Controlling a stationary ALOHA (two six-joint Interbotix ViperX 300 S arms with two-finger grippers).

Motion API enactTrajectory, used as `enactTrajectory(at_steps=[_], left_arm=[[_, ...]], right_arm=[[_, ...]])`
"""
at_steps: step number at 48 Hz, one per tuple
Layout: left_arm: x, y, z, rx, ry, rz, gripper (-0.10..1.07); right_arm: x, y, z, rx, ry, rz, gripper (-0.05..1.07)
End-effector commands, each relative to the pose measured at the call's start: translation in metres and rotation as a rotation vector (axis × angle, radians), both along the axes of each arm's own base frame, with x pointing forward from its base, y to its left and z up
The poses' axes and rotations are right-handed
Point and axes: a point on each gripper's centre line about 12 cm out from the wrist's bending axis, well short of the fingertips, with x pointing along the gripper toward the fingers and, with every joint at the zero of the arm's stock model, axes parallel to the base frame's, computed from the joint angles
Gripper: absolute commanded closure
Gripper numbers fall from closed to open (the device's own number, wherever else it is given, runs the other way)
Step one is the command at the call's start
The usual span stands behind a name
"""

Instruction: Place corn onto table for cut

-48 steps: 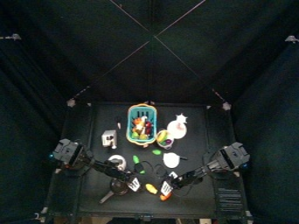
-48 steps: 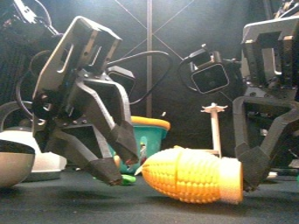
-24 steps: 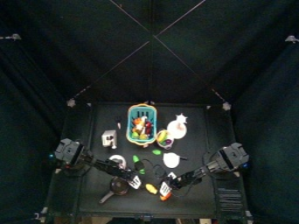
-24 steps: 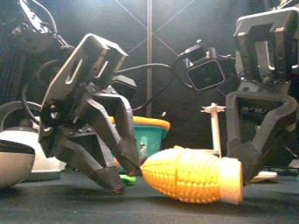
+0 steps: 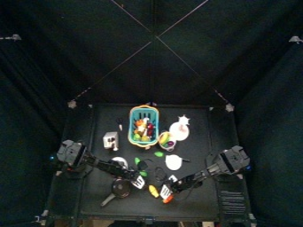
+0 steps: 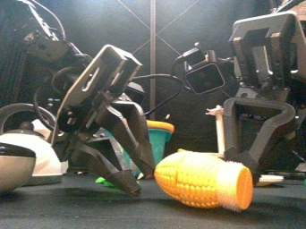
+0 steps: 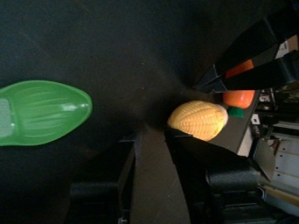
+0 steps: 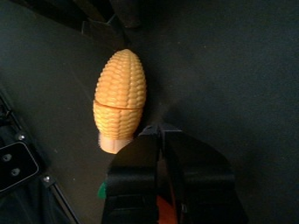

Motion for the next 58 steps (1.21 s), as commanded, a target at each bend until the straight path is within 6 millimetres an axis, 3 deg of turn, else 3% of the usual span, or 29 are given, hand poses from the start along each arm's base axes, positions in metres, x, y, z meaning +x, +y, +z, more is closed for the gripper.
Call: enactTrajectory(at_steps=[1,34,44,58], left_arm=[[0.010,0.004,0.011,-0.006,-0.041,0.013,0.26],[0.011,0.011,0.011,0.001,-0.043,0.021,0.26],[0.001,0.013,0.008,0.003,-0.009,0.024,0.26],[-0.006,0.000,0.014,-0.038,0.010,0.034,0.26]], right_arm=[[0.005,0.003,0.012,0.009,-0.031,0.003,0.64],[0.013,0.013,0.018,0.022,-0.050,0.009,0.64],[0.011,0.015,0.018,0.018,-0.044,0.008,0.64],[0.010,0.014,0.016,0.001,-0.028,-0.007,0.64]])
